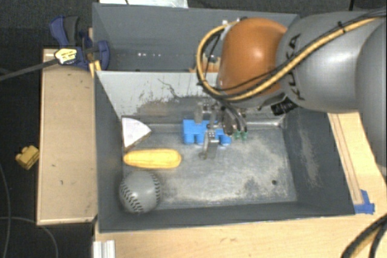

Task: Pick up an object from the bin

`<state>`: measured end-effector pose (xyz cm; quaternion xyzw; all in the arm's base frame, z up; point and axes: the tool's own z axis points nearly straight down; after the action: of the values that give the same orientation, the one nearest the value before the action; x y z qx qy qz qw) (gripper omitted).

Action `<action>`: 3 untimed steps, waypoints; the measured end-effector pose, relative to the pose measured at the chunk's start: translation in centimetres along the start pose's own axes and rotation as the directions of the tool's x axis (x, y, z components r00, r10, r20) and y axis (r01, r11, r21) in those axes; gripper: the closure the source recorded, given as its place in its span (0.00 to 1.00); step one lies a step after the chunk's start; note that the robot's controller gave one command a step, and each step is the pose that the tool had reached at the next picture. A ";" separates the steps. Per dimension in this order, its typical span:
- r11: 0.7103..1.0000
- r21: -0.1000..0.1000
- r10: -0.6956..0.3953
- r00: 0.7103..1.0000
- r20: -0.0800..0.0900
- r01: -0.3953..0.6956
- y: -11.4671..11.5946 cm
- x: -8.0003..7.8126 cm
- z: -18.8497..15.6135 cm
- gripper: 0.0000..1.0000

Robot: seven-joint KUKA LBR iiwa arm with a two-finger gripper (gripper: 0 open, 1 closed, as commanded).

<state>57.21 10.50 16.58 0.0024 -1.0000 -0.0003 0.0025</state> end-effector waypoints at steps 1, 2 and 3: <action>1.000 -0.001 0.003 1.000 0.008 -0.003 -0.1 -0.2 -0.5 0.00; 0.994 0.000 -0.107 0.994 0.011 0.107 3.9 0.0 3.9 0.00; 0.985 -0.001 -0.173 0.985 0.009 0.173 7.8 1.0 4.0 0.00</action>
Offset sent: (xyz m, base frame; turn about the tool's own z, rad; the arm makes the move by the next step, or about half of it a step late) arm -0.0062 0.0877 -0.0958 -0.2446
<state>56.16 18.31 12.62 0.0893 -0.9960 -0.0016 -0.0021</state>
